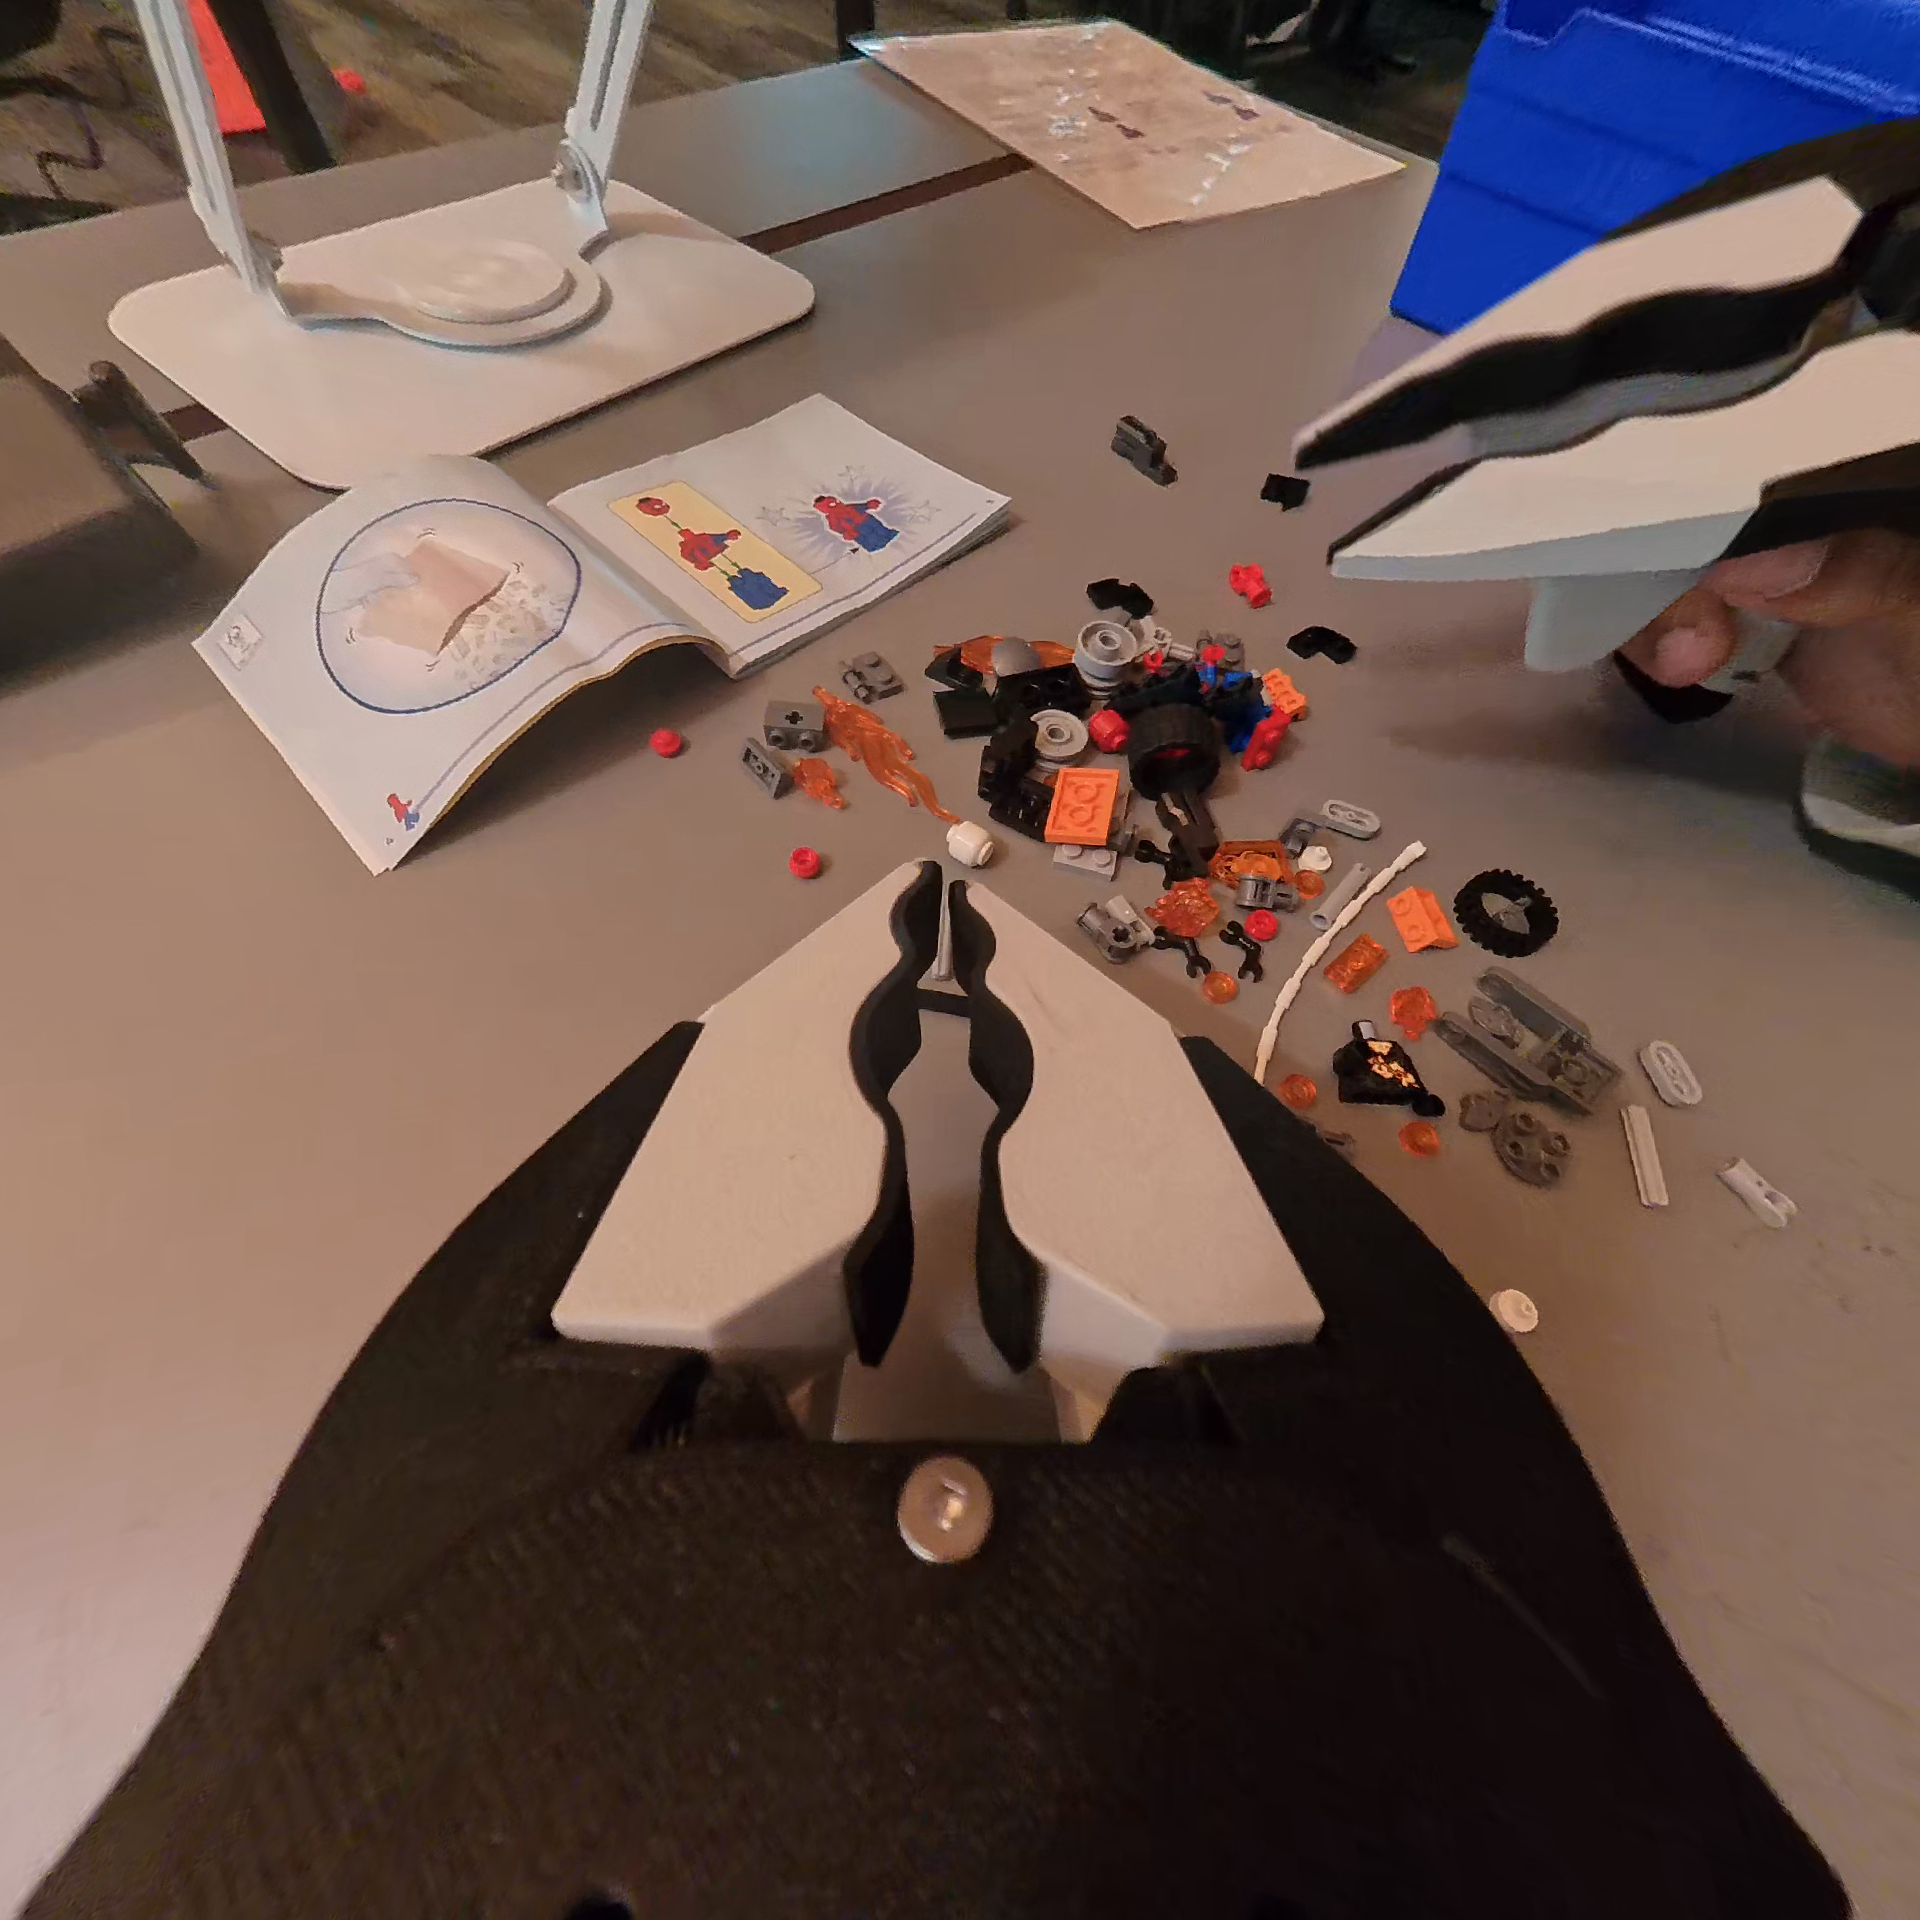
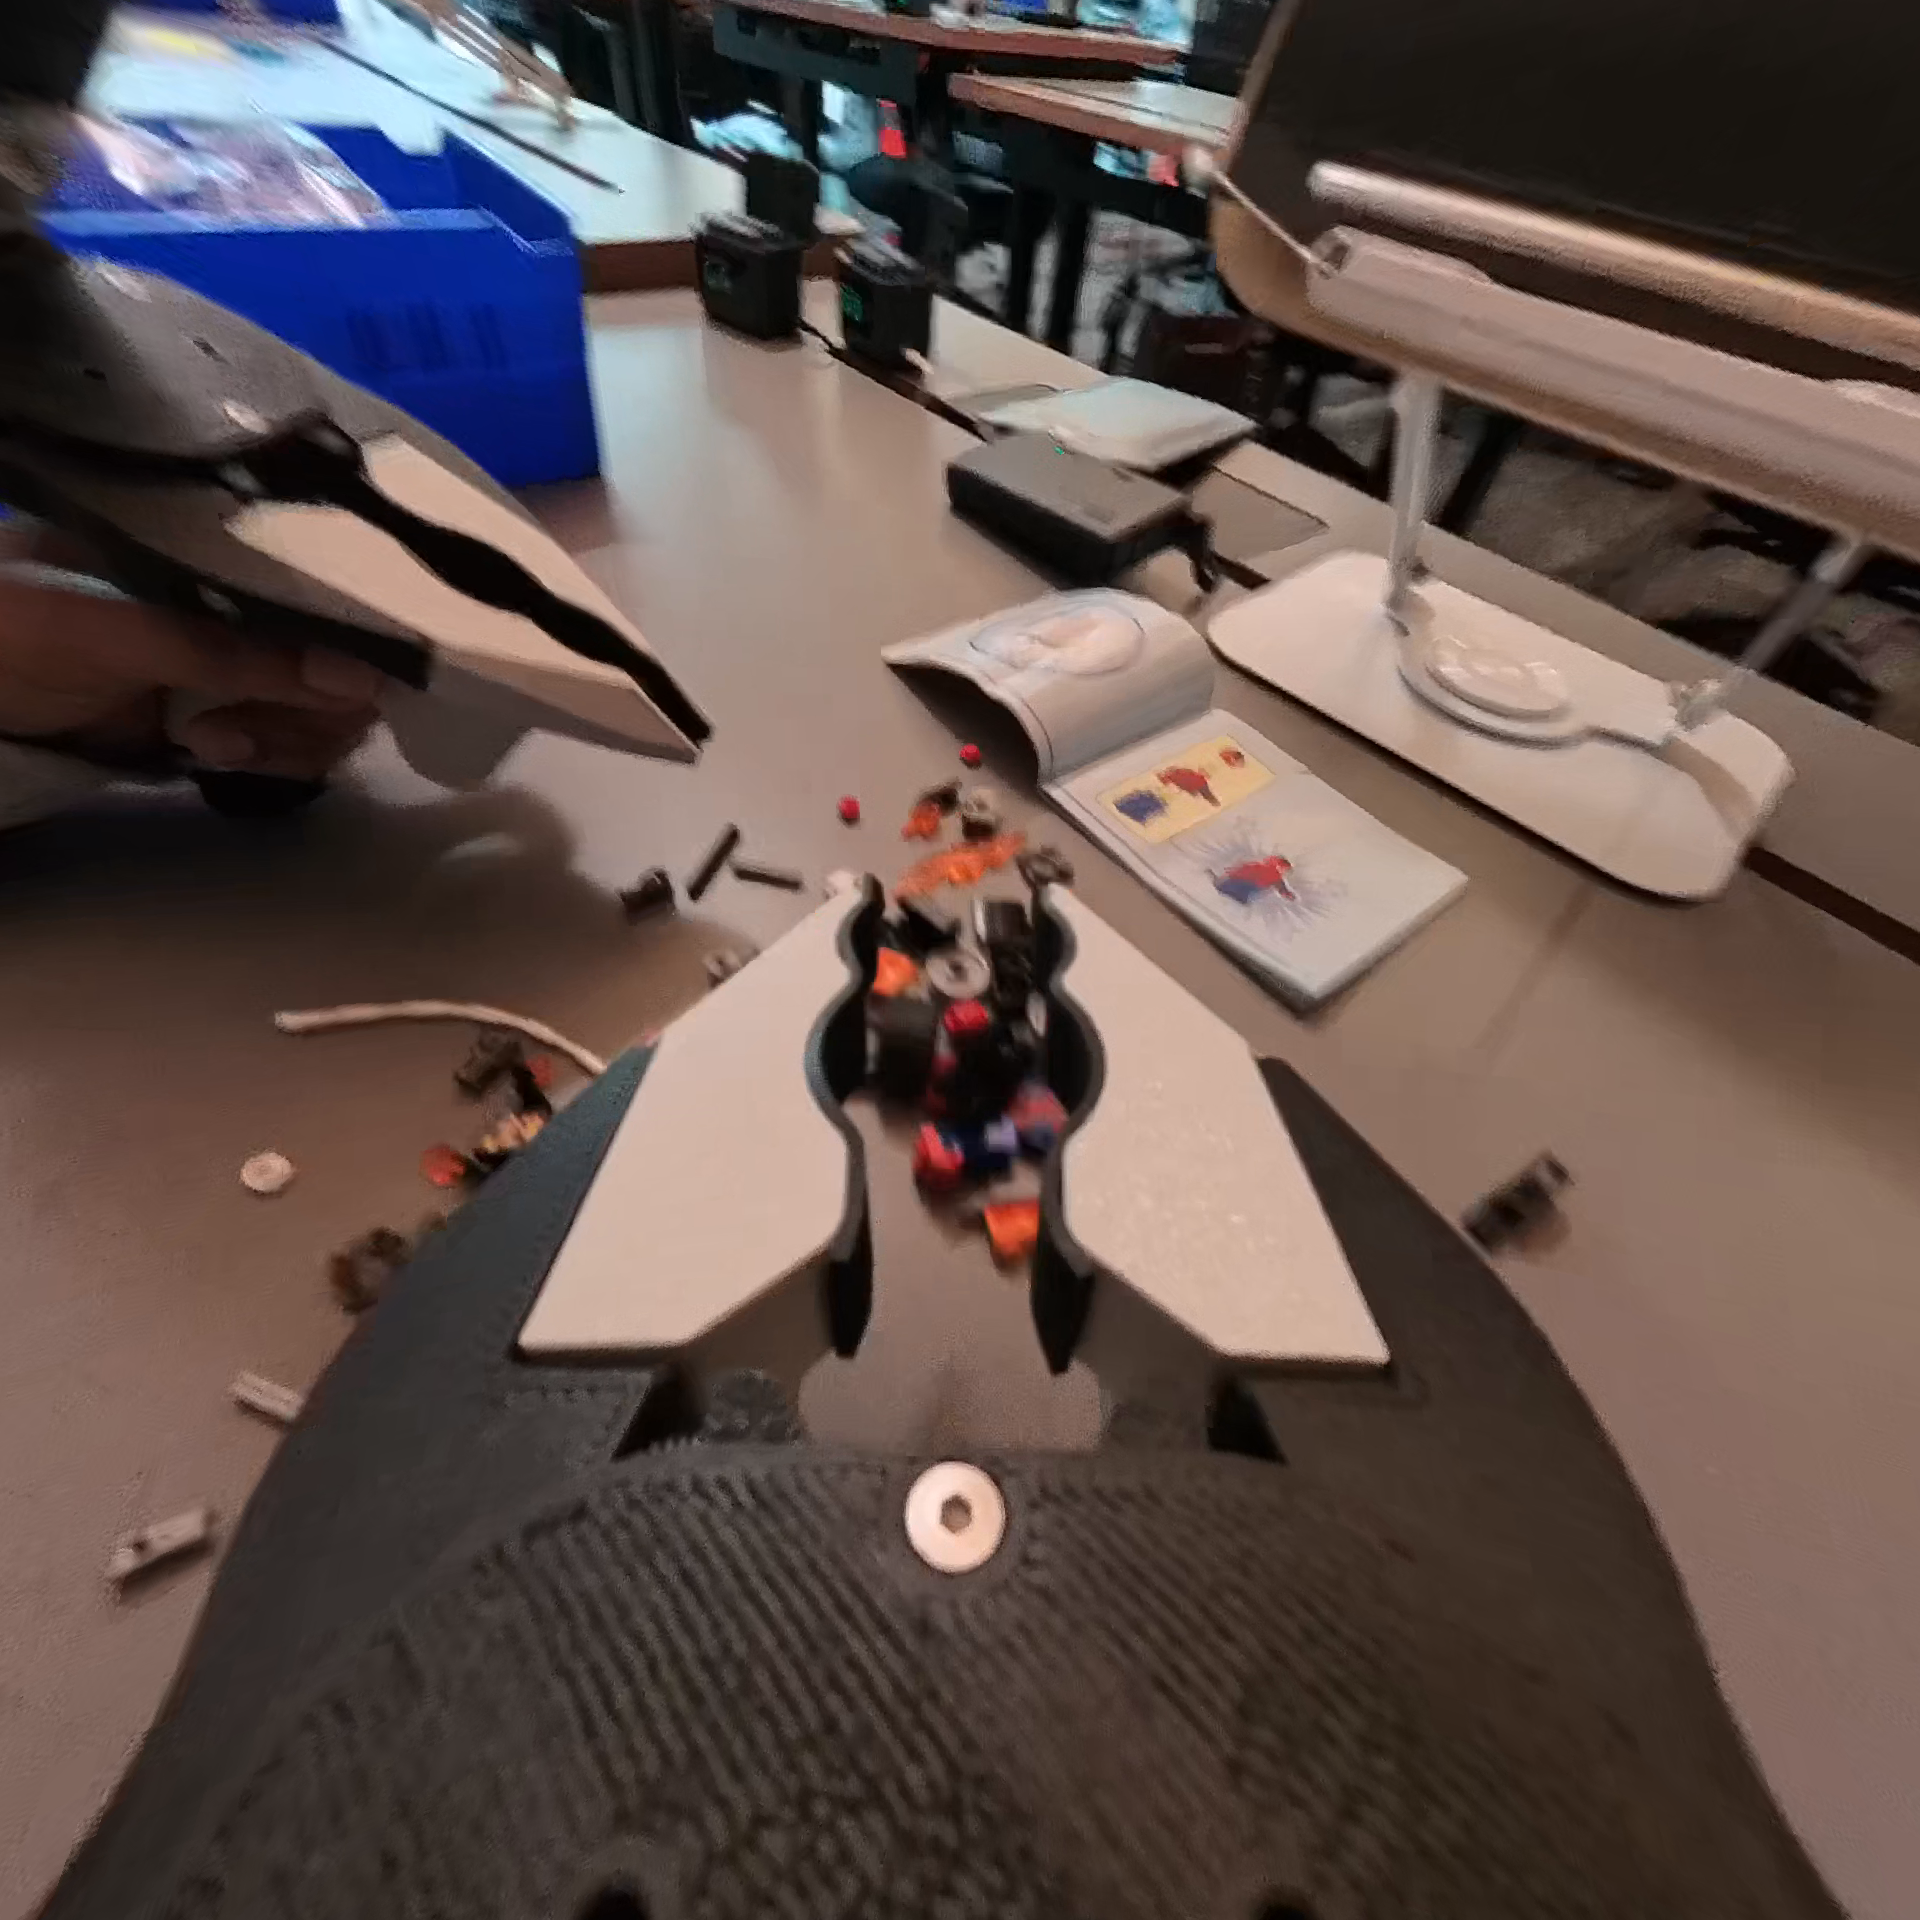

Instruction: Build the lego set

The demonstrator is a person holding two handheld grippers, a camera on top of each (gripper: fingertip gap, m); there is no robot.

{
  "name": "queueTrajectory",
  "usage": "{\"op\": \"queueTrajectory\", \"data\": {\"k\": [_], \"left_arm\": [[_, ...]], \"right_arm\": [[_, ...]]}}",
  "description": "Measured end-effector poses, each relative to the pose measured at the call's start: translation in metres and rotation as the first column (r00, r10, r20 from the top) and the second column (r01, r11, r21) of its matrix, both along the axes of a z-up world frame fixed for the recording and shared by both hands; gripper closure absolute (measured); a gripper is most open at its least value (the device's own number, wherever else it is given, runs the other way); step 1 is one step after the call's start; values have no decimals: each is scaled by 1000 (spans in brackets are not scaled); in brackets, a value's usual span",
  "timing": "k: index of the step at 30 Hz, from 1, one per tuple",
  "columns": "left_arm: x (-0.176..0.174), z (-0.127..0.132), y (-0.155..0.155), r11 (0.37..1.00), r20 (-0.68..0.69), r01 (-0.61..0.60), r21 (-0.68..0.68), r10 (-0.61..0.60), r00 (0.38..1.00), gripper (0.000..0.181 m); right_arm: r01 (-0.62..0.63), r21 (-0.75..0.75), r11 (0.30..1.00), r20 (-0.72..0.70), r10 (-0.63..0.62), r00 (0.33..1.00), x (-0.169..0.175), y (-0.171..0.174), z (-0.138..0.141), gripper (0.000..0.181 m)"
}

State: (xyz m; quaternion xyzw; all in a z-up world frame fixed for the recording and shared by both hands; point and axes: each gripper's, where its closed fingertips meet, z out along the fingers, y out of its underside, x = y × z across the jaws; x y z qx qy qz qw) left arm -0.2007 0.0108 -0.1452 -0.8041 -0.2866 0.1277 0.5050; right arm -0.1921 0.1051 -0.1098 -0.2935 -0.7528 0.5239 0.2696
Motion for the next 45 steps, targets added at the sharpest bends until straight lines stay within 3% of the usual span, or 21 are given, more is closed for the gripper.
{"op": "queueTrajectory", "data": {"k": [1,4,6,12,18,21,24,37,45], "left_arm": [[0,0,0,1000,1,-2,4,2,1000,181],[0,1,-1,1000,2,-3,7,3,1000,181],[0,0,0,1000,0,-2,-2,2,1000,181],[-1,-1,-3,1000,-1,-16,-12,16,1000,180],[-15,-3,-25,992,28,-129,-1,129,991,176],[-17,-2,-29,990,67,-138,39,135,989,175],[-16,-1,-32,989,83,-137,62,132,988,174],[-16,-1,-32,989,89,-133,67,127,988,174],[-16,-1,-33,989,93,-133,71,127,988,174]], "right_arm": [[-50,-23,999,-4,50,999,-2,-10,9,152],[-144,0,990,-59,144,988,-20,-37,32,147],[-169,70,983,-59,174,983,-43,-51,32,146],[-148,303,941,14,151,988,-116,-83,-5,141],[-188,304,934,168,142,976,-137,-128,-23,122],[-178,456,872,131,132,983,-142,-125,-41,121],[-170,514,841,113,130,985,-146,-119,-53,122],[-132,415,900,115,91,989,-156,-104,-42,138],[18,408,913,59,-47,997,-169,-76,-24,138]]}}
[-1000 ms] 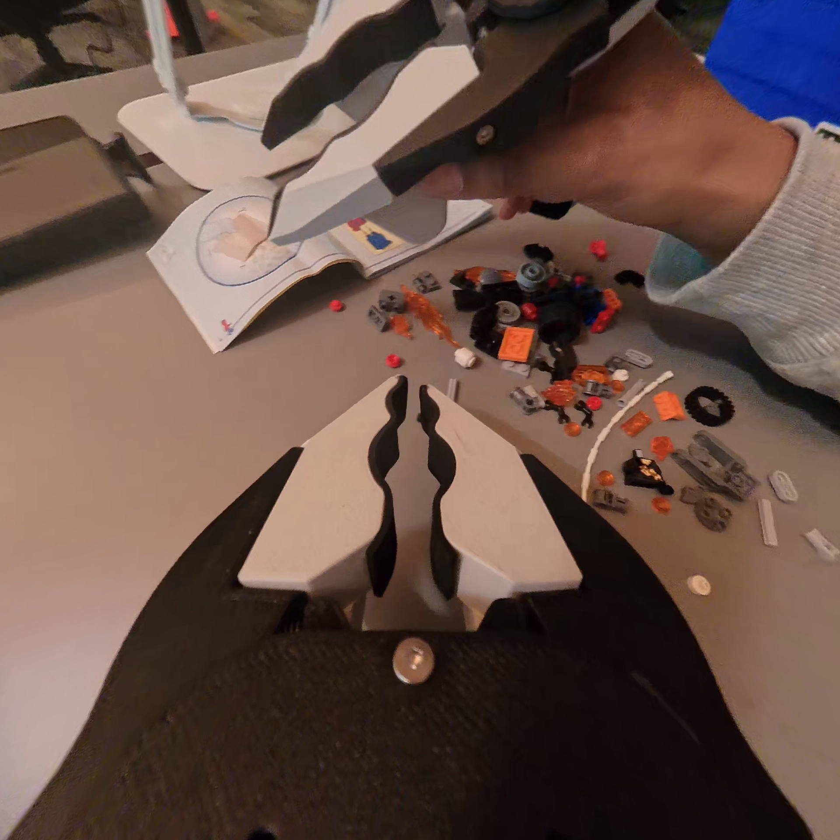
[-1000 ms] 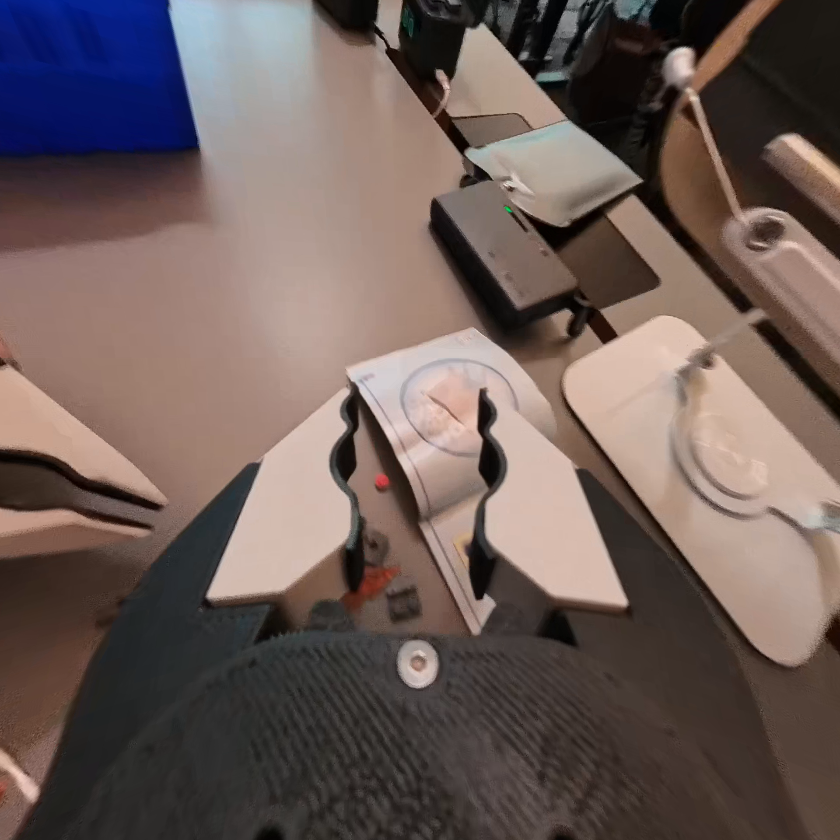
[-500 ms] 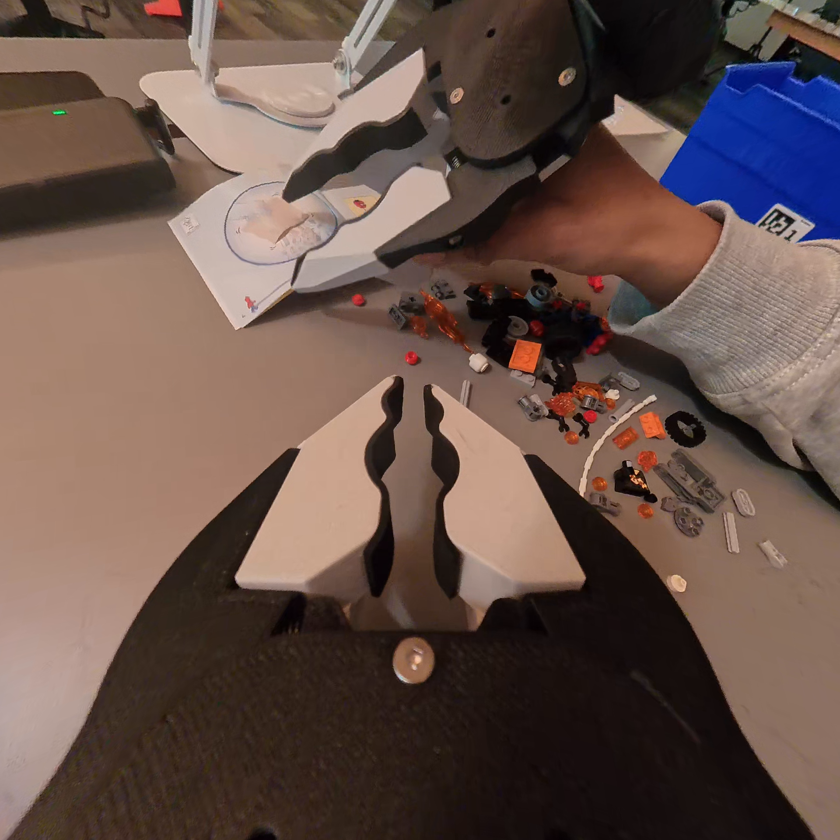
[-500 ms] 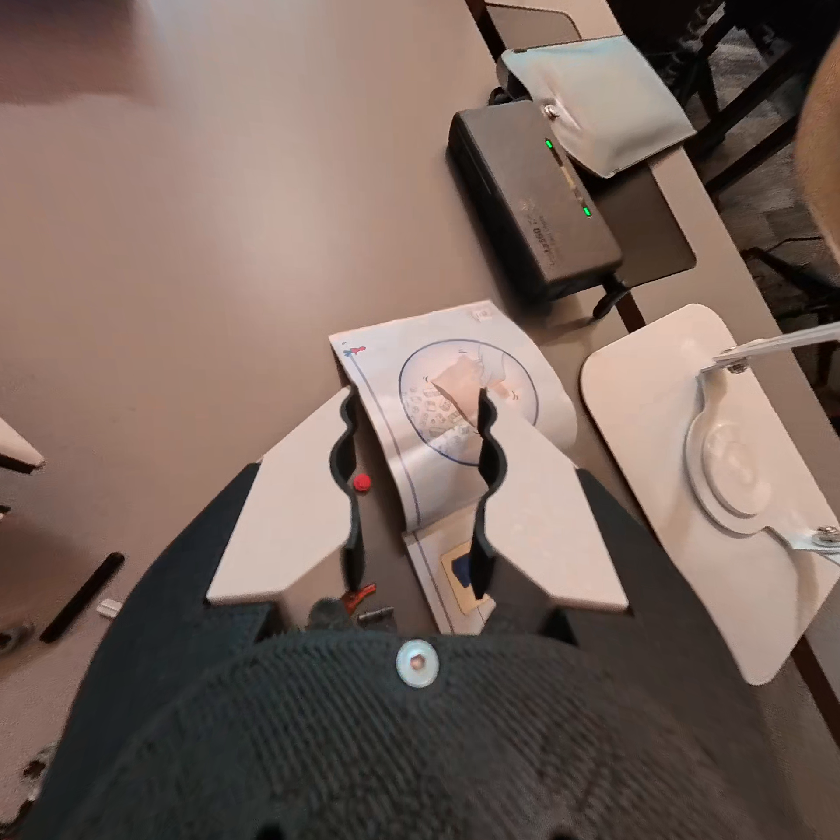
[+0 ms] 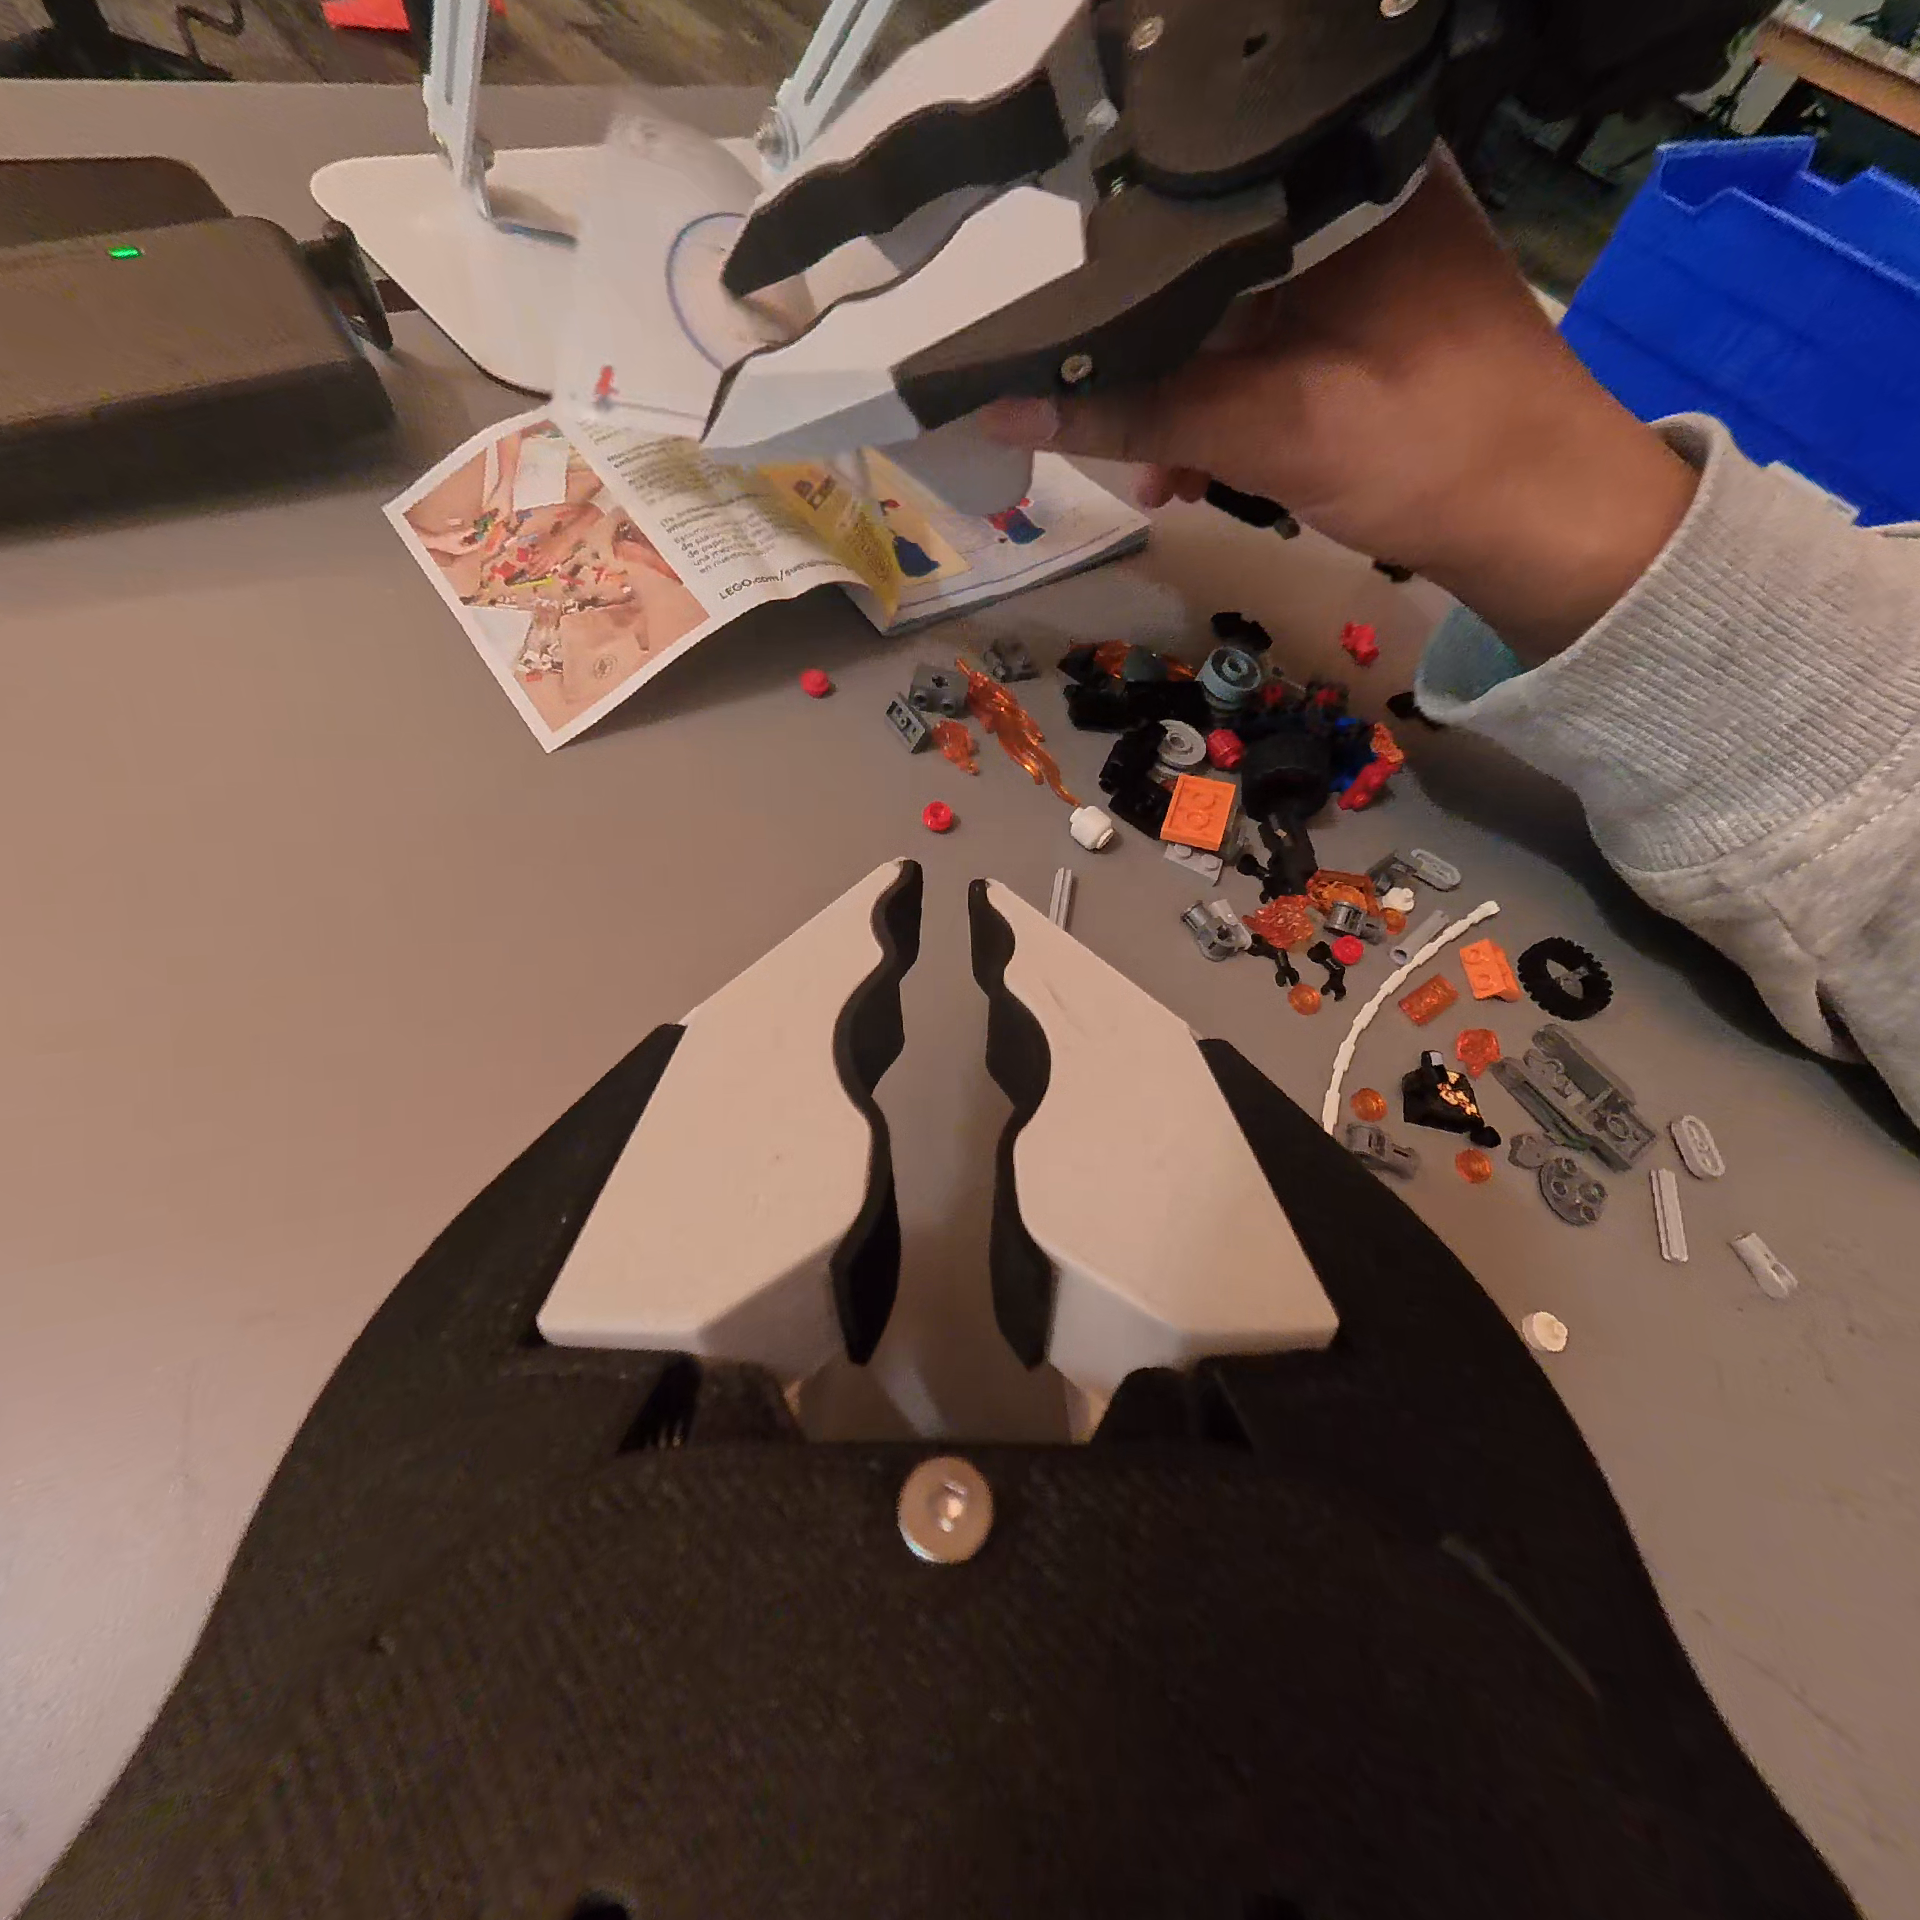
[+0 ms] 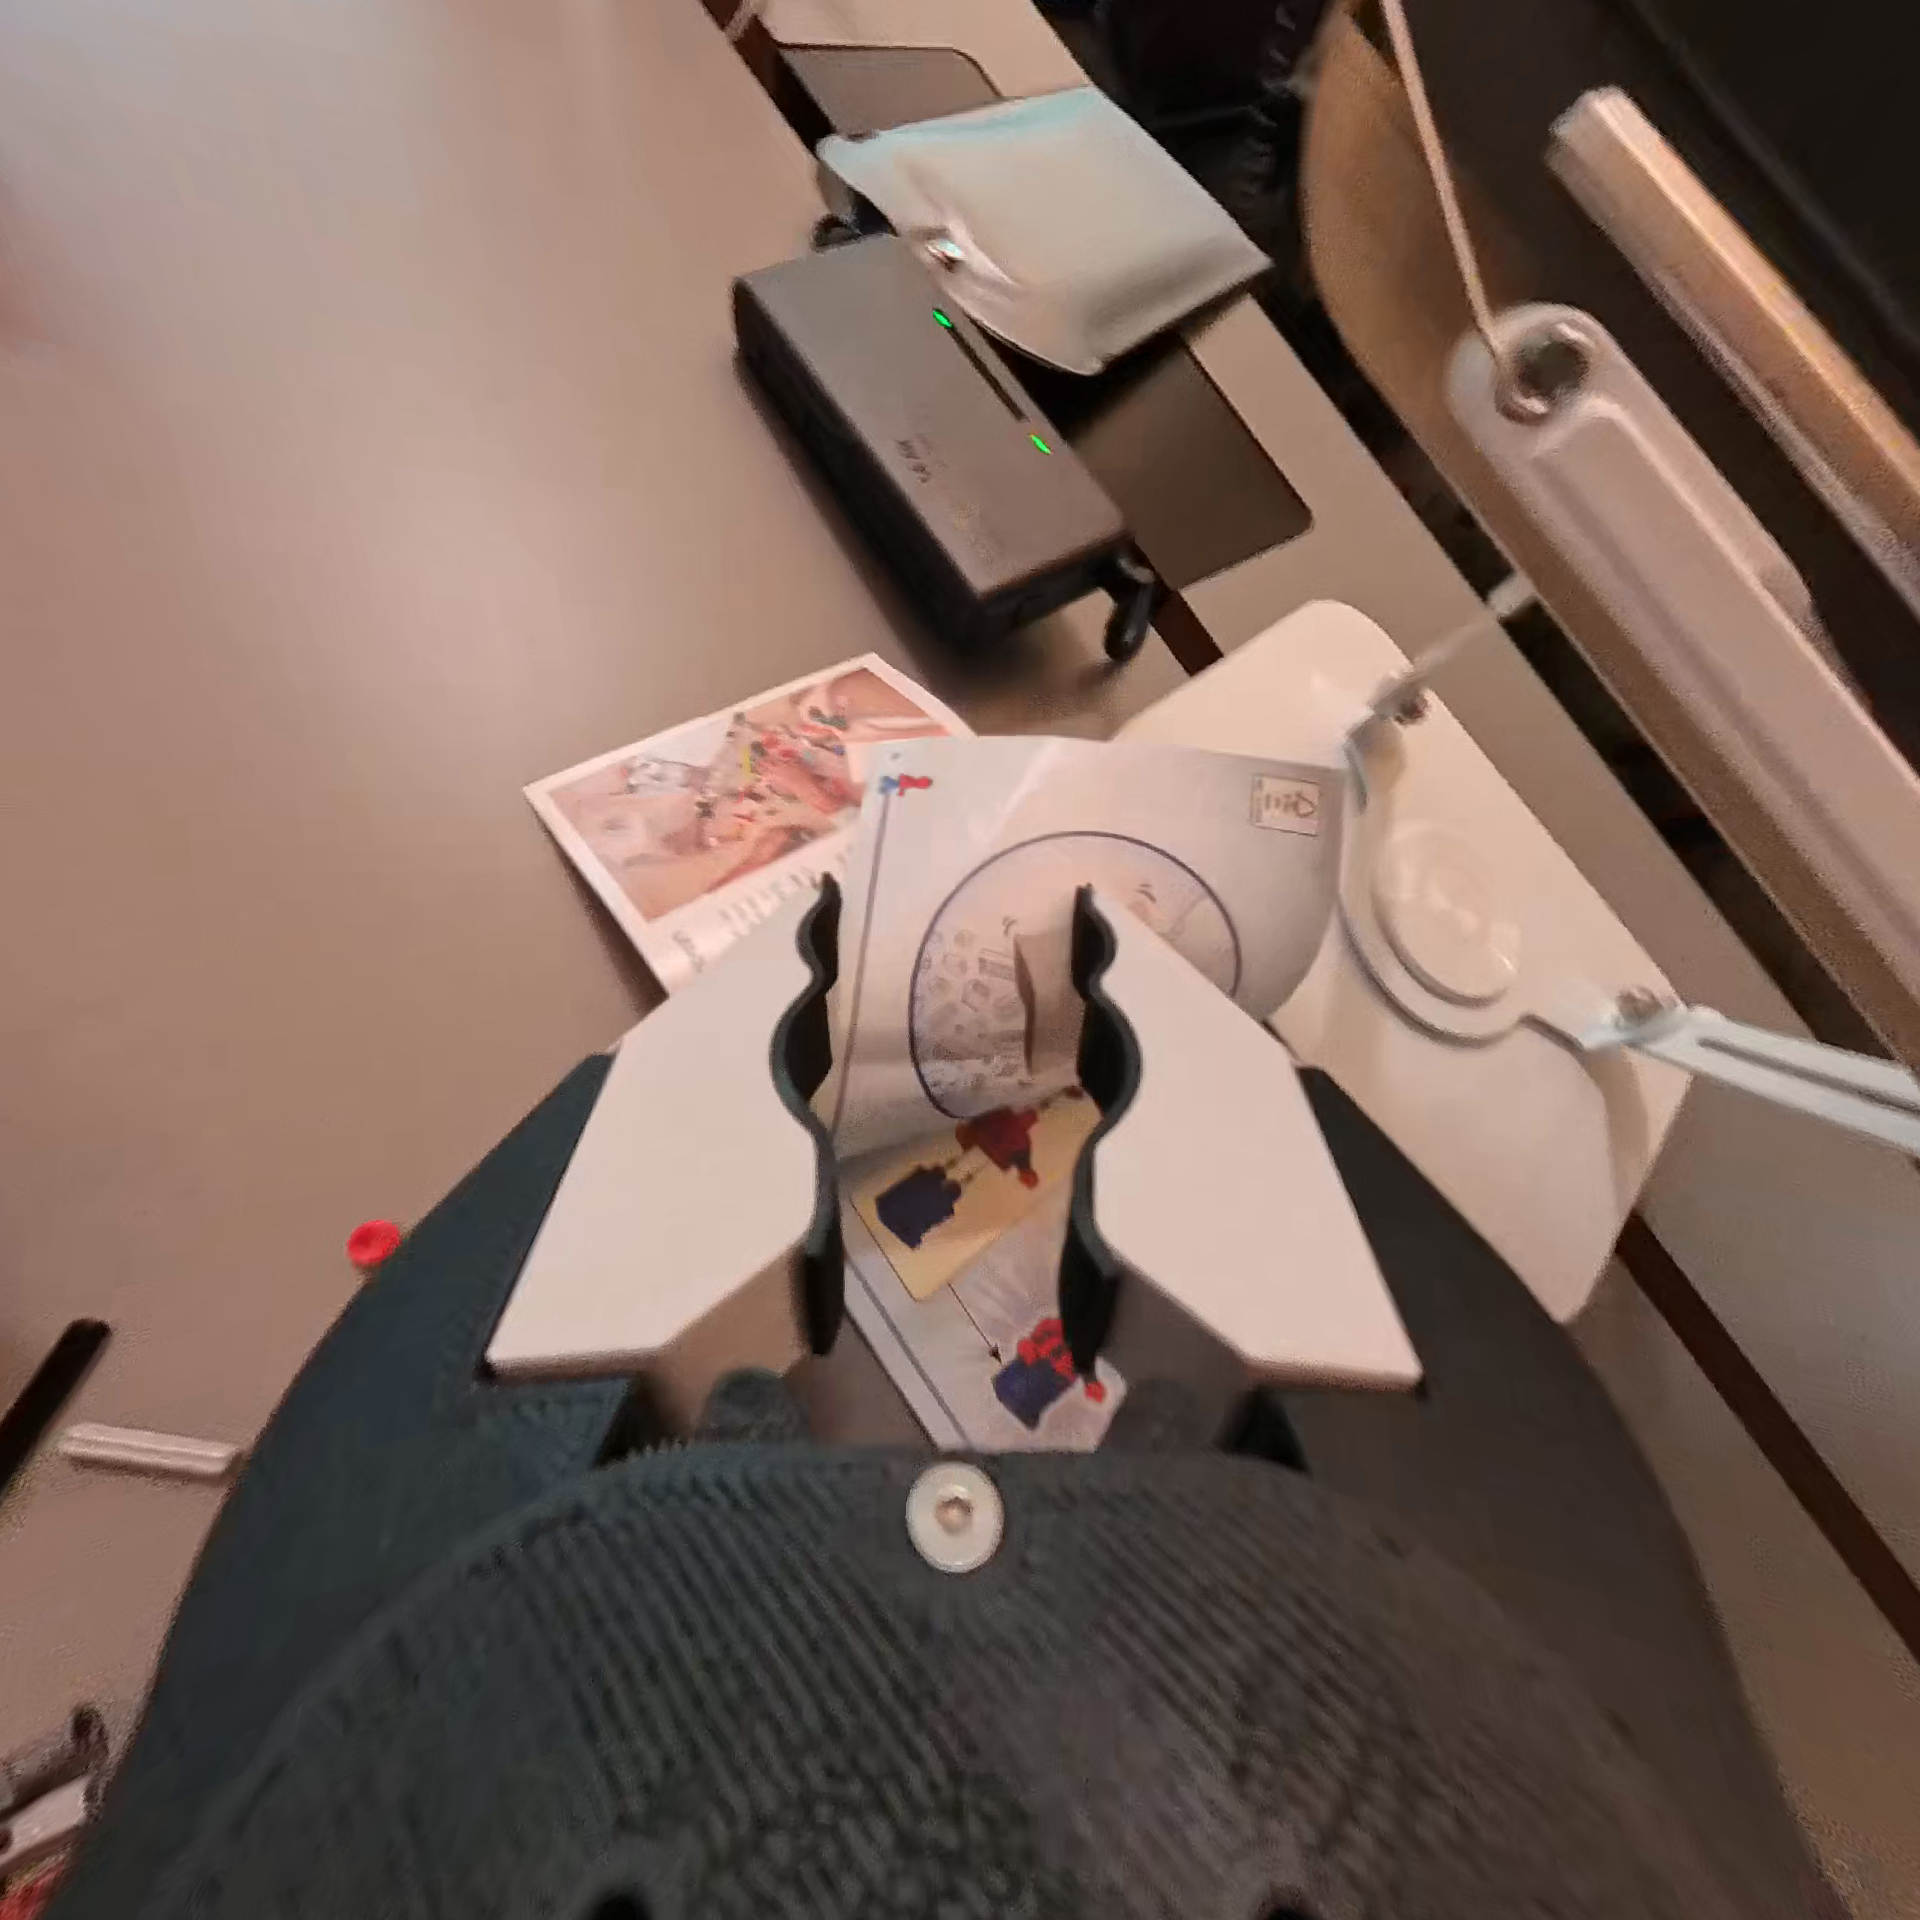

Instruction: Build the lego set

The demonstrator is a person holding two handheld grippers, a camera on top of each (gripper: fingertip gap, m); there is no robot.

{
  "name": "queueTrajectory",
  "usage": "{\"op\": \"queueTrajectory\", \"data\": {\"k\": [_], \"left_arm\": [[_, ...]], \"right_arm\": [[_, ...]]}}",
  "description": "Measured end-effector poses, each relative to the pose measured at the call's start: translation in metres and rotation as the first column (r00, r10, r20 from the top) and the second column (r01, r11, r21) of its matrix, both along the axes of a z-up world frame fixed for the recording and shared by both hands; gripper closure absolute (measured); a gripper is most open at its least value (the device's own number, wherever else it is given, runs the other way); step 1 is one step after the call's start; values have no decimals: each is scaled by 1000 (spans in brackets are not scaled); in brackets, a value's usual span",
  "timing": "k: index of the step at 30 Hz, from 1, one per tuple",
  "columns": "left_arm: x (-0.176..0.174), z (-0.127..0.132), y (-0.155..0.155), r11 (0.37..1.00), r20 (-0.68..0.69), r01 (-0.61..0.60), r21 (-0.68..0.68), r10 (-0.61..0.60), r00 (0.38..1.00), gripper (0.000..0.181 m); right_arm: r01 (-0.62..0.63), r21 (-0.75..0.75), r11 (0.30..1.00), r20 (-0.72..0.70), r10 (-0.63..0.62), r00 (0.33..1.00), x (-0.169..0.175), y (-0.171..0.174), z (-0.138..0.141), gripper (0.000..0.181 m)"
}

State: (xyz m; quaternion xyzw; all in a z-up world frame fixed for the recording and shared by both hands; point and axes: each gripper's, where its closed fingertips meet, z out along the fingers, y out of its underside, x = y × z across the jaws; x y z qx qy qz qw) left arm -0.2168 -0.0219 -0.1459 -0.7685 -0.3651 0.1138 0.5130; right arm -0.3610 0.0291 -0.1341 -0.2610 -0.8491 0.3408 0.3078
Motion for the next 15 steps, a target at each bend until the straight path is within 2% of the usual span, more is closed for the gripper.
{"op": "queueTrajectory", "data": {"k": [3,6,11,15], "left_arm": [[0,0,0,1000,2,-1,7,1,1000,174],[0,1,0,1000,2,0,9,0,1000,174],[0,0,0,1000,4,2,4,-2,1000,174],[0,0,0,1000,6,2,10,-2,1000,174]], "right_arm": [[78,-76,994,59,-74,996,1,18,0,123],[144,-216,966,185,-105,977,8,37,-5,110],[156,-378,913,320,-29,947,14,58,-12,99],[182,-513,839,385,35,922,13,68,-3,94]]}}
